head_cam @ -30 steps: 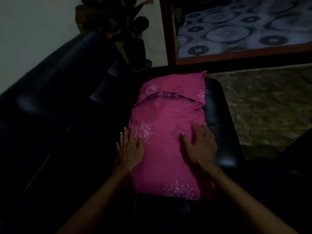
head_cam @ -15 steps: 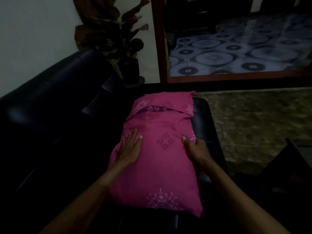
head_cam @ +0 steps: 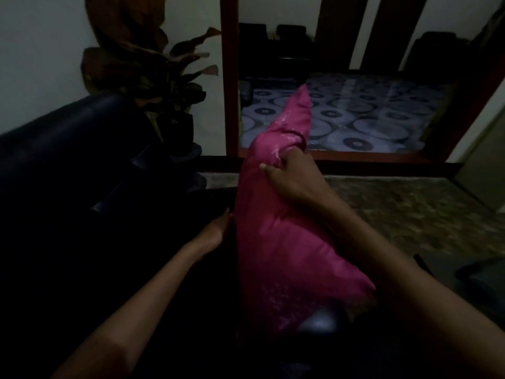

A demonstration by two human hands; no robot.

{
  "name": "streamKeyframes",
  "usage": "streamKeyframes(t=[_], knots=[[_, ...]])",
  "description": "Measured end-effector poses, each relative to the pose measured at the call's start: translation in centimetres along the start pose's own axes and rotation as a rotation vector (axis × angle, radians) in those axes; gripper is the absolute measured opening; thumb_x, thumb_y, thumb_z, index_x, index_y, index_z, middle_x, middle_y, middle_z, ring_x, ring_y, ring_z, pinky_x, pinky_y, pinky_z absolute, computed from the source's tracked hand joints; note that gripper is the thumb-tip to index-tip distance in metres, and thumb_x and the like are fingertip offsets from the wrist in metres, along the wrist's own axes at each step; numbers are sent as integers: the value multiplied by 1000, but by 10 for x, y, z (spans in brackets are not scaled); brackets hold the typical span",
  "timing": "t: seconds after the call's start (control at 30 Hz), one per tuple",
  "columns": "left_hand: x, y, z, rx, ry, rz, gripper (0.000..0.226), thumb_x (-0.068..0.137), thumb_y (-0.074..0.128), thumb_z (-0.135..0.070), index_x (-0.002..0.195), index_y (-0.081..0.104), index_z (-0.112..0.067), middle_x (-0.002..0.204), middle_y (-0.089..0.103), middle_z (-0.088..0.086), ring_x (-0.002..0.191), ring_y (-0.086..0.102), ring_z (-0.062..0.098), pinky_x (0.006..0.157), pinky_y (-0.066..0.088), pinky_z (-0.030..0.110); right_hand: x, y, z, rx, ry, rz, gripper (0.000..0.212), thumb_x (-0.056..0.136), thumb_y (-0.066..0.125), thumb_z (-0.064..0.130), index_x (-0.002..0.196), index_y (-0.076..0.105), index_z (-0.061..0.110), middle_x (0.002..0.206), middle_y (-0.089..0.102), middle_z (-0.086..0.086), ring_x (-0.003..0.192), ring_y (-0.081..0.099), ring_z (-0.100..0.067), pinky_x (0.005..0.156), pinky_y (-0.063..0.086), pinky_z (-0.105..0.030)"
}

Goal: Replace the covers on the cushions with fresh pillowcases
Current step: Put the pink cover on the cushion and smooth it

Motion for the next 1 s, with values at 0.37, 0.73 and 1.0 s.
streamKeyframes(t=[0.37,0.73,1.0], knots=[[16,-97,-90,-142,-3,129,53,91,59,-57,126,67,-18,122,71,7,108,69,20,106,47,38,21,146,48,176,131,133,27,96,52,42,98,71,23,81,74,3,66,70,-12,66,54,-30],[29,-128,62,-496,-258,85,36,89,73,-23,121,60,-13,124,68,11,115,64,29,99,51,39,-27,208,-127,-190,715,151,85,89,37,80,153,31,25,155,28,-22,141,33,-45,112,30,-58],[35,-124,82,-618,-234,37,16,100,53,-10,106,68,-10,93,76,2,80,72,16,77,59,30,-30,187,-144,-114,694,-76,69,94,51,64,141,44,14,133,58,-22,120,58,-41,98,45,-49]])
Point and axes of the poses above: each hand's wrist, its own x-axis towards the middle knuckle, its own y-axis out of the palm, z = x × y, the point moved 8 cm from there along x, towards the middle knuckle
